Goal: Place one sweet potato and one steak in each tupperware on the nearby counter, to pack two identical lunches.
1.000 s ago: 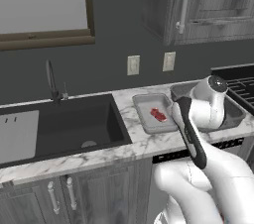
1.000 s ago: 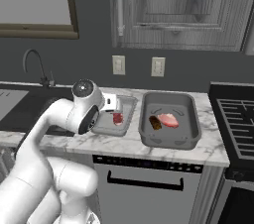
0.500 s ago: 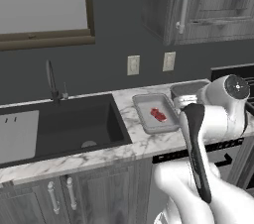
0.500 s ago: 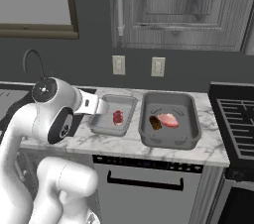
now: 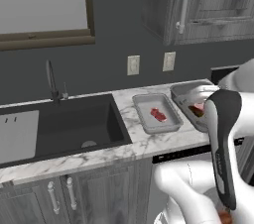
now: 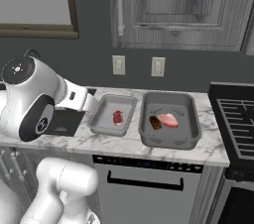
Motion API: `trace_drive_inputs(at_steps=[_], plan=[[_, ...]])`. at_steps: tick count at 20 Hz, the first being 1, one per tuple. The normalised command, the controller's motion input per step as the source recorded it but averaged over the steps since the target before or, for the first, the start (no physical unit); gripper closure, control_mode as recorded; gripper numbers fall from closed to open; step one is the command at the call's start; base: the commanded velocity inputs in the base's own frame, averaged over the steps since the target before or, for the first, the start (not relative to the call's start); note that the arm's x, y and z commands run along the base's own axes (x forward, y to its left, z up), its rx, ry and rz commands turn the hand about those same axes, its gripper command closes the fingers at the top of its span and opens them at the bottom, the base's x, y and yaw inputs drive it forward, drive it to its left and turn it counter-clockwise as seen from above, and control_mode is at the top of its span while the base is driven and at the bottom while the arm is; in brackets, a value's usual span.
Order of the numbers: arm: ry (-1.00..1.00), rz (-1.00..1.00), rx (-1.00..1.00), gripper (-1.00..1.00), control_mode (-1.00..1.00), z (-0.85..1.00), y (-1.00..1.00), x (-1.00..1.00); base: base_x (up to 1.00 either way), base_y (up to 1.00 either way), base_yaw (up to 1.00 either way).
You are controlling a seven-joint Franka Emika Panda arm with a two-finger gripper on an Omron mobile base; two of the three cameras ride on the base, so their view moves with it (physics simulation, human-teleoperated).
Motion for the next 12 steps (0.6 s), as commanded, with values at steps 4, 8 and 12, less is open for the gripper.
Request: trace_drive_inputs(at_steps=[4, 8, 12], plan=[[0.1, 0.0, 0.0, -1.0, -1.0, 0.05, 0.02, -0.47, 0.0, 0.0, 0.0], [0.0, 0.02, -0.02, -1.0, -1.0, -0.13, 0.03, -0.42, 0.0, 0.0, 0.0], [0.0, 0.02, -0.01, -1.0, 1.0, -0.1, 0.0, -0.08, -0.18, 0.0, 0.14]])
